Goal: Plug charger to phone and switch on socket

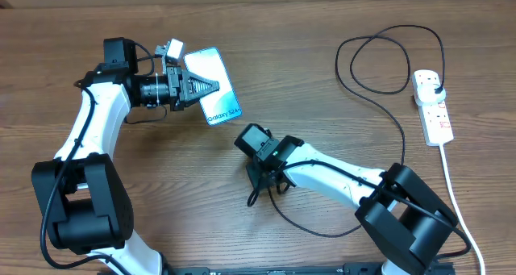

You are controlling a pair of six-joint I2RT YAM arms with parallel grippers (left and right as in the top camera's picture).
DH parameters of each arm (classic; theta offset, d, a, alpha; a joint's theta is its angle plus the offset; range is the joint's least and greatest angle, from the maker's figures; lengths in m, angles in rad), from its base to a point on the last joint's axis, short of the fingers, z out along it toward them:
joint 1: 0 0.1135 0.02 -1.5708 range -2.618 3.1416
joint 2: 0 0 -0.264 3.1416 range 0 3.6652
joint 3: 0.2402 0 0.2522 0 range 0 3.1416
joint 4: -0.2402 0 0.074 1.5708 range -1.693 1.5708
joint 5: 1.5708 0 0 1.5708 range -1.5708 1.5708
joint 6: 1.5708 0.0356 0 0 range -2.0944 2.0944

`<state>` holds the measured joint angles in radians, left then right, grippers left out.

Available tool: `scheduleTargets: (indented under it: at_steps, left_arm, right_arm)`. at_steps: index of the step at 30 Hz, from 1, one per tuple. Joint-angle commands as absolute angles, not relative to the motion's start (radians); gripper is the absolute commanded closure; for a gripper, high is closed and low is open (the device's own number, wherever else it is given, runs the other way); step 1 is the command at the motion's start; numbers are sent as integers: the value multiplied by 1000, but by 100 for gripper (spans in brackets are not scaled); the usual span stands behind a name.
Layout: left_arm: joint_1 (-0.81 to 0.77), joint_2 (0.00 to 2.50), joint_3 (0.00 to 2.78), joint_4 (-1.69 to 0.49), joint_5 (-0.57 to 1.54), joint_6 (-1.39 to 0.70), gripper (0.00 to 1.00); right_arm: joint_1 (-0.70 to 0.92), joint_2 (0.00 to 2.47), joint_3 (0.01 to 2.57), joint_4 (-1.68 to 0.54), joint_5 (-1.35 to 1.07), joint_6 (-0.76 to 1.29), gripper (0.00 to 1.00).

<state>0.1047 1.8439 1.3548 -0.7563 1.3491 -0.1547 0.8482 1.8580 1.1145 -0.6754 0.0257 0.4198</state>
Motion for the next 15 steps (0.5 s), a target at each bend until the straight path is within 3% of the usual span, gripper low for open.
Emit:
scheduleTargets:
  at_steps: [1,15]
  left_arm:
    - [100,1831,1375,-762,1380,-155,96]
    - [101,1831,1375,-770,1380,-157,96]
  right_arm:
    - [818,1873,1146,-614,-4,418,51]
    - [818,1966,1211,-800,-54,532,60]
